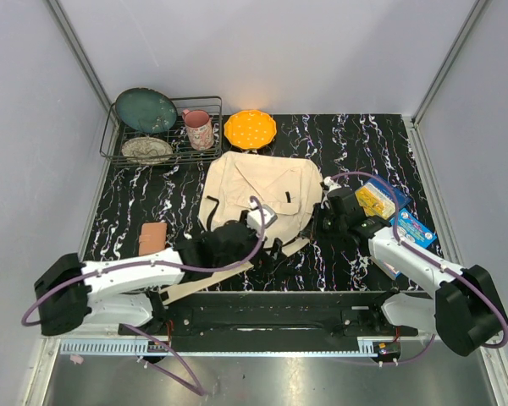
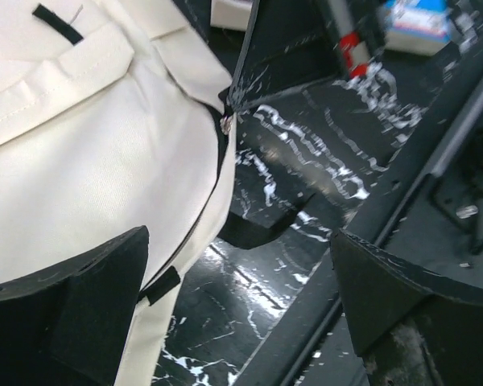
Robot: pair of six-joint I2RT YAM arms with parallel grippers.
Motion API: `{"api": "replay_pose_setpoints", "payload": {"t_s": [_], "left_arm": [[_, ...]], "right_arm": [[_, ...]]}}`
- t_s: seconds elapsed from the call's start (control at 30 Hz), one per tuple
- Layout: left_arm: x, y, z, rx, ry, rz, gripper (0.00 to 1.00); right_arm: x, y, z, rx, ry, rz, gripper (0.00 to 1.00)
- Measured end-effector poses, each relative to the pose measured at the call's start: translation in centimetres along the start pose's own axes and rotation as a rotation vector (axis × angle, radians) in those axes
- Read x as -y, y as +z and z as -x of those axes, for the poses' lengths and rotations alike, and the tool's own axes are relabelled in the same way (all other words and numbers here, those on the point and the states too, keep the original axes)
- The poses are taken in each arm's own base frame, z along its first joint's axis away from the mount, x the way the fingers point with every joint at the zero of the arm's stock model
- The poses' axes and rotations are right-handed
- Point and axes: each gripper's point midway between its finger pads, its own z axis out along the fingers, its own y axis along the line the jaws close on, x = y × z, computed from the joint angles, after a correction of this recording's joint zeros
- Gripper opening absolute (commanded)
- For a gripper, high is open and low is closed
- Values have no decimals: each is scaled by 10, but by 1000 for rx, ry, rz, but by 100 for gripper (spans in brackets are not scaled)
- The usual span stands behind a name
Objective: Pack the student bag
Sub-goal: Unzip the student bag at the center of the board.
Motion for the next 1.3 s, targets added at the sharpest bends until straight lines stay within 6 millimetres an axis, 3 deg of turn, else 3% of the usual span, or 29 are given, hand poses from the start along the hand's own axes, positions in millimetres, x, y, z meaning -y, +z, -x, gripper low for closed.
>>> {"api": "replay_pose_setpoints", "payload": {"t_s": [0.17, 0.33, 0.4, 0.43, 0.47, 0.77, 1.03, 1.3], "left_arm": [[2, 22, -27, -98, 169, 31, 95], [25, 34, -24, -108, 276, -7, 91], [30, 38, -22, -97, 297, -14, 86], [31, 40, -23, -95, 304, -12, 75], [29, 43, -26, -101, 318, -5, 74], [35, 51, -36, -97, 378, -4, 82], [0, 56, -56, -56, 463, 141, 81], [-18, 75, -61, -31, 559, 231, 80]], "right_arm": [[-2, -1, -1, -7, 1, 10, 0], [-5, -3, 3, 0, -2, 16, 0], [-6, -4, 3, 2, -3, 17, 0], [-6, -4, 3, 3, -3, 18, 0], [-6, -5, 4, 4, -3, 19, 0], [-12, -15, 8, 34, -11, 39, 0], [-17, -22, 13, 61, -17, 58, 0], [-18, -29, 10, 79, -19, 78, 0]]}}
